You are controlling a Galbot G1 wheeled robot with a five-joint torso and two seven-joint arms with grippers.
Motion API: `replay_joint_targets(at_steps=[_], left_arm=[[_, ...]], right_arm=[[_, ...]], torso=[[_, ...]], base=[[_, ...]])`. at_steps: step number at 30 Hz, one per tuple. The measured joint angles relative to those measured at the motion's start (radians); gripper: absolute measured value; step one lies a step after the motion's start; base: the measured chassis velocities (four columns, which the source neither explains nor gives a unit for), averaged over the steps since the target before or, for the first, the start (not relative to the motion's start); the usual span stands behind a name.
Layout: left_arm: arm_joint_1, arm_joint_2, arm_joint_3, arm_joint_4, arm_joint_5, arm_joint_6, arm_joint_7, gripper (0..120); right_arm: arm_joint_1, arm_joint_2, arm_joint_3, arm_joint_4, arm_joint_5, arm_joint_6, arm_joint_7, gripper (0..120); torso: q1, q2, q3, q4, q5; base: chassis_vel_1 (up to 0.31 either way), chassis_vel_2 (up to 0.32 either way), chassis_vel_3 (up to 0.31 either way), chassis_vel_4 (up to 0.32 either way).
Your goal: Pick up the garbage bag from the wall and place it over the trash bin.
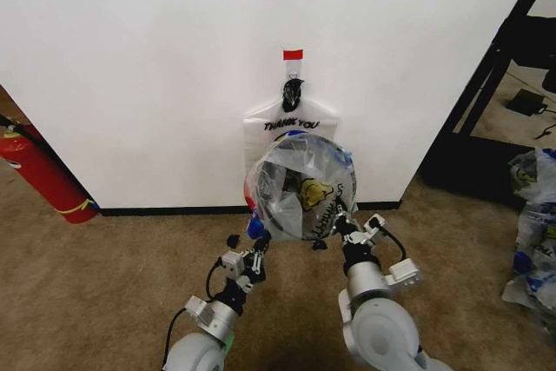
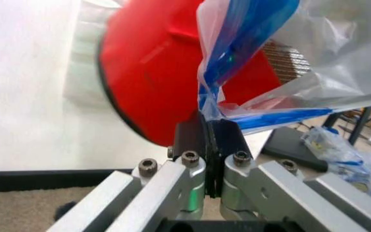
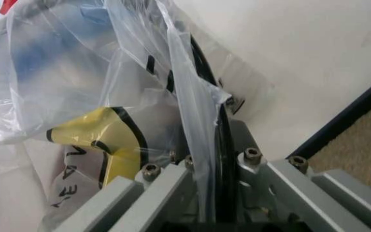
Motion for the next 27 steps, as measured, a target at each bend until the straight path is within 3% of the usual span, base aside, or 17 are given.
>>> replay_joint_targets(at_steps=[6,17,23,27], left_arm=[[0.023,0.014,0.010,-0.013,0.025,-0.014,0.013,0],[0.059,0.084,-0.057,0.094,0.250,-0.073,0.041,41],[0.061,0.101,-0.092,0.123,0.246,-0.099,0.045,63],[0.058,0.096,-0.119,0.061,0.189,-0.102,0.033,77]], right_arm=[[0.015,-0.008,0.015,-0.010,0.000,-0.006,-0.001,0],[0.059,-0.001,0.033,-0.086,0.009,-0.002,-0.016,0],[0.060,0.000,0.037,-0.105,0.012,-0.002,-0.027,0],[0.057,-0.006,0.034,-0.152,-0.045,0.012,-0.066,0]], torso=[[0.000,0.000,0.000,0.0001,0.0000],[0.000,0.000,0.000,0.0001,0.0002],[0.000,0.000,0.000,0.0001,-0.0001],[0.000,0.000,0.000,0.0001,-0.0001]], base=[[0.000,0.000,0.000,0.000],[0.000,0.000,0.000,0.000],[0.000,0.000,0.000,0.000],[0.000,0.000,0.000,0.000]])
